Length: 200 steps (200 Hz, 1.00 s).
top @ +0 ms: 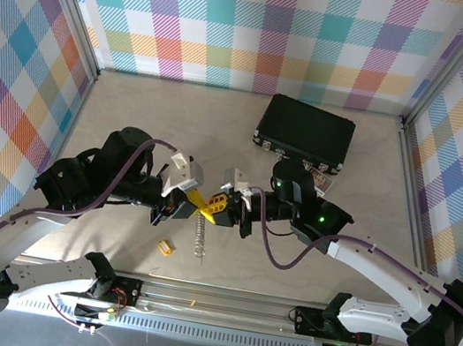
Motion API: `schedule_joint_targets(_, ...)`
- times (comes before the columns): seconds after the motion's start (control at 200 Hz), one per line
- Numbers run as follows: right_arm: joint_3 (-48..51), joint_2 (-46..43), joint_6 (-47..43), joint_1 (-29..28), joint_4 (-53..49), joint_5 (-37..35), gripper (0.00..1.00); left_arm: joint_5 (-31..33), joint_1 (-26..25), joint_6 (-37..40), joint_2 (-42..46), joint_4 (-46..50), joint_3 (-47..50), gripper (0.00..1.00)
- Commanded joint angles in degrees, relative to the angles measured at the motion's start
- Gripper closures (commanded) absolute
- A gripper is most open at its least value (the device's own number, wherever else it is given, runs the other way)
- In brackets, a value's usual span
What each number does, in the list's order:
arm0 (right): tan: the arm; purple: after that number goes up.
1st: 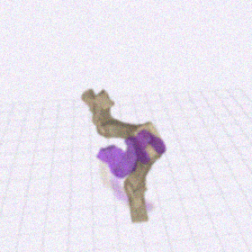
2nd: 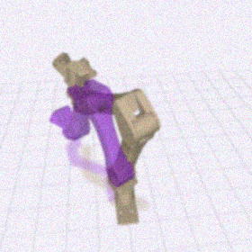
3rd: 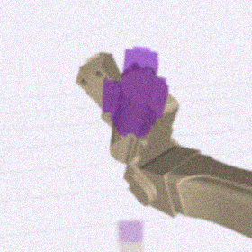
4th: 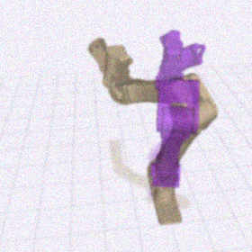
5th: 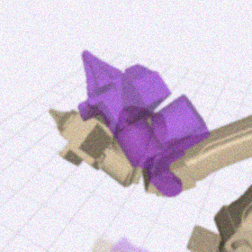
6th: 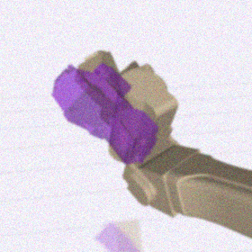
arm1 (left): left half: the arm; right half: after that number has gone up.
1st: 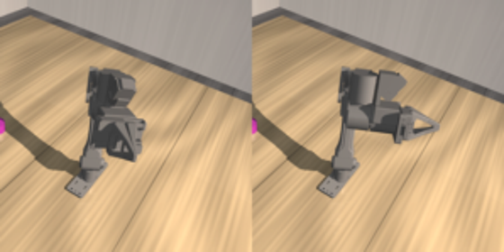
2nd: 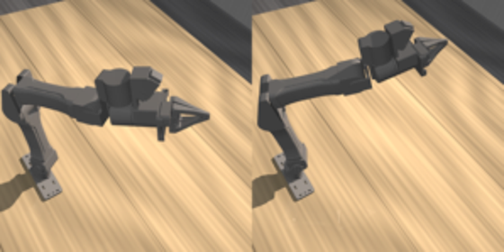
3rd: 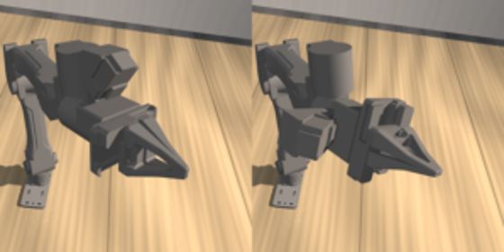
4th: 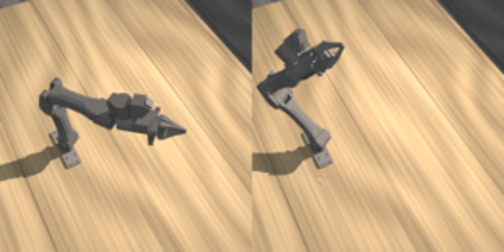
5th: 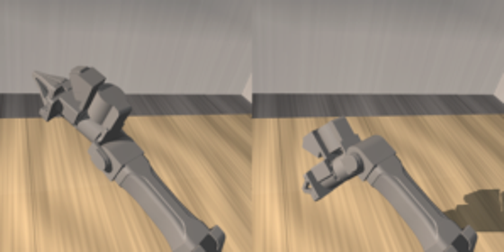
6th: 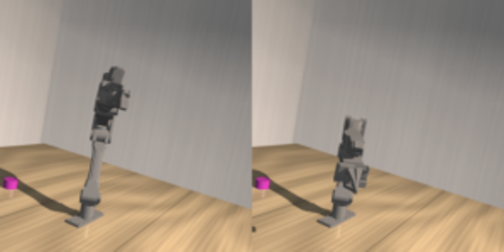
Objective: Put the keys on the keyring
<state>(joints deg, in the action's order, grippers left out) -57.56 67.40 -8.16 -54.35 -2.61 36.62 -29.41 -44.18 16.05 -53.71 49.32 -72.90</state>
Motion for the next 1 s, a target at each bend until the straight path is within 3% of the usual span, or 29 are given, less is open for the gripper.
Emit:
schedule_joint_targets(0.0, 1.96, -2.0, 1.84, -0.01, 6.67, -1.82, 1.0, -0.64, -0.82, -5.07, 3.49, -7.76, 3.42, 0.67)
schedule_joint_targets(0.065, 3.28, -2.78, 4.76, 0.03, 10.05, -1.92, 1.0, -0.34, -0.89, -8.62, 6.54, -13.02, 6.34, 0.55)
schedule_joint_targets(0.11, 4.23, -3.26, 6.16, -0.01, 12.54, -2.11, 1.0, -0.39, -0.85, -10.59, 8.39, -15.84, 8.34, 0.53)
schedule_joint_targets(0.345, 8.83, -5.07, 13.48, 0.12, 24.78, -2.48, 1.0, -1.76, -0.84, -17.02, 14.18, -25.2, 15.45, 0.54)
schedule_joint_targets(0.46, 9.13, -4.71, 16.0, 0.12, 28.44, -1.27, 1.0, -3.38, -0.83, -17.24, 14.79, -26.93, 16.31, 0.6)
schedule_joint_targets(0.69, 7.81, -2.2, 20.8, 0.21, 34.02, 0.79, 1.0, -4.18, -0.85, -18.29, 17.45, -31.74, 17.47, 0.59)
schedule_joint_targets(0.895, 4.53, -0.16, 22.8, 0.25, 32.16, -0.71, 1.0, 3.48, -0.9, -18.63, 20.37, -32.95, 19.15, 0.56)
schedule_joint_targets(0.995, 3.78, -0.53, 23.11, 0.29, 30.43, -2.08, 1.0, 3.89, -0.83, -19.56, 18.65, -34.81, 19.11, 0.54)
